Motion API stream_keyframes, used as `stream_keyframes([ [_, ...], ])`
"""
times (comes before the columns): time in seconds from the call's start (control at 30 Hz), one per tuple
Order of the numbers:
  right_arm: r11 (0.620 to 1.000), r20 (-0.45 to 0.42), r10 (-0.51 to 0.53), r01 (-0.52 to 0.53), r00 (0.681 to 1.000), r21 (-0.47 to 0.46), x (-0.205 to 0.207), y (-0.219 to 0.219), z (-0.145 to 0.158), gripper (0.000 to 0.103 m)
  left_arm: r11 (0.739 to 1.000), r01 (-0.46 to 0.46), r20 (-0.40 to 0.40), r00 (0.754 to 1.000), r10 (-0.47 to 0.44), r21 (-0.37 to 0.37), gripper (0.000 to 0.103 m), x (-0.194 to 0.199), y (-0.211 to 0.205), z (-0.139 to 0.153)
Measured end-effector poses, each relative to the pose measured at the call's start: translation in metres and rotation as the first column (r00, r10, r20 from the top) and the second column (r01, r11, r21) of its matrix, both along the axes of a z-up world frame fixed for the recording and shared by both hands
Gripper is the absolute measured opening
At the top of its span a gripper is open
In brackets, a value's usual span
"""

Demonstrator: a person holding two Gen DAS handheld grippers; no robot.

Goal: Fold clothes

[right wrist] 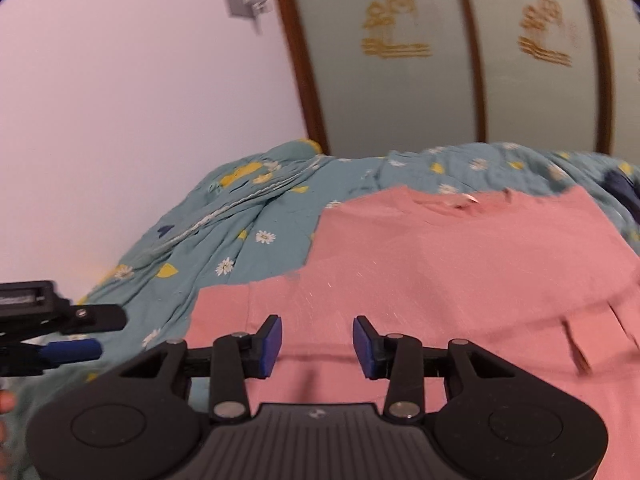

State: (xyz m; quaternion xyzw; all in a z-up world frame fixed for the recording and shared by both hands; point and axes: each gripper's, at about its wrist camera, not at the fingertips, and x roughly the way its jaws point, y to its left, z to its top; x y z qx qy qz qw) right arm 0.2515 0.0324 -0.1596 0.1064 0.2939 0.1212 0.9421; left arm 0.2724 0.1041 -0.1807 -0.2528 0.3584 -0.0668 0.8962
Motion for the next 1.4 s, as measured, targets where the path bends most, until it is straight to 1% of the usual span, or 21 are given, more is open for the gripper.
stream_keyframes([
  [0.1, 0.999, 0.003, -0.046, 0.046, 0.999, -0.015, -0.027, -0.011, 0.005, 0.038, 1.0, 0.004, 0.001, 1.0, -0.004, 0.016, 0.064, -0.002, -0.003, -0.001],
  [0.13, 0.998, 0.008, -0.053, 0.053, 0.999, -0.013, -0.035, -0.015, 0.009, 0.038, 0.999, 0.007, 0.002, 1.0, -0.007, 0.031, 0.064, -0.004, -0.005, -0.002],
  [0.27, 0.997, 0.035, -0.077, 0.077, 0.996, -0.011, -0.052, -0.024, 0.023, 0.038, 0.998, 0.027, -0.003, 1.0, -0.026, 0.064, 0.064, -0.009, -0.012, -0.005],
  [0.33, 0.996, 0.047, -0.093, 0.093, 0.995, 0.002, -0.064, -0.029, 0.035, 0.038, 0.997, 0.03, -0.008, 1.0, -0.029, 0.071, 0.064, -0.012, -0.014, -0.007],
  [0.4, 0.995, 0.053, -0.104, 0.104, 0.993, 0.014, -0.074, -0.032, 0.043, 0.038, 0.995, 0.035, -0.009, 0.999, -0.034, 0.096, 0.064, -0.016, -0.017, -0.008],
  [0.47, 0.995, 0.054, -0.104, 0.103, 0.993, 0.017, -0.083, -0.035, 0.047, 0.038, 0.992, 0.034, -0.003, 0.999, -0.034, 0.119, 0.064, -0.018, -0.02, -0.007],
  [0.57, 0.996, 0.056, -0.091, 0.091, 0.994, 0.004, -0.095, -0.039, 0.052, 0.038, 0.992, 0.037, -0.008, 0.999, -0.037, 0.117, 0.064, -0.018, -0.023, -0.006],
  [0.63, 0.997, 0.056, -0.082, 0.083, 0.995, -0.008, -0.101, -0.041, 0.054, 0.038, 0.989, 0.037, -0.022, 0.999, -0.034, 0.143, 0.064, -0.019, -0.028, -0.007],
  [0.7, 0.997, 0.059, -0.077, 0.077, 0.995, -0.008, -0.104, -0.042, 0.054, 0.039, 0.986, 0.037, -0.017, 0.999, -0.035, 0.162, 0.064, -0.021, -0.031, -0.007],
  [0.8, 0.998, 0.064, -0.069, 0.068, 0.996, 0.008, -0.105, -0.043, 0.051, 0.039, 0.979, 0.05, -0.008, 0.999, -0.049, 0.197, 0.064, -0.024, -0.036, -0.005],
  [0.97, 0.999, 0.06, -0.036, 0.035, 0.998, 0.011, -0.097, -0.035, 0.039, 0.039, 0.983, 0.04, 0.041, 0.998, -0.048, 0.179, 0.064, -0.028, -0.031, 0.008],
  [1.07, 1.0, 0.041, -0.016, 0.016, 0.999, 0.002, -0.084, -0.027, 0.028, 0.039, 0.984, 0.017, 0.048, 0.998, -0.026, 0.178, 0.064, -0.024, -0.023, 0.013],
  [1.13, 1.0, 0.025, -0.01, 0.01, 1.0, 0.002, -0.072, -0.021, 0.02, 0.039, 0.986, 0.004, 0.045, 0.999, -0.011, 0.164, 0.064, -0.019, -0.018, 0.014],
  [1.27, 1.0, 0.01, 0.001, -0.001, 1.0, 0.015, -0.058, -0.008, 0.01, 0.039, 0.996, -0.019, 0.018, 1.0, 0.018, 0.09, 0.064, -0.01, -0.002, 0.013],
  [1.33, 1.0, 0.006, 0.017, -0.017, 1.0, 0.018, -0.053, 0.0, 0.006, 0.039, 0.995, -0.02, 0.004, 1.0, 0.019, 0.099, 0.064, -0.009, 0.002, 0.016],
  [1.4, 0.999, 0.017, 0.033, -0.033, 0.999, -0.01, -0.05, 0.01, 0.004, 0.039, 0.991, -0.024, -0.012, 1.0, 0.025, 0.132, 0.064, -0.007, 0.005, 0.02],
])
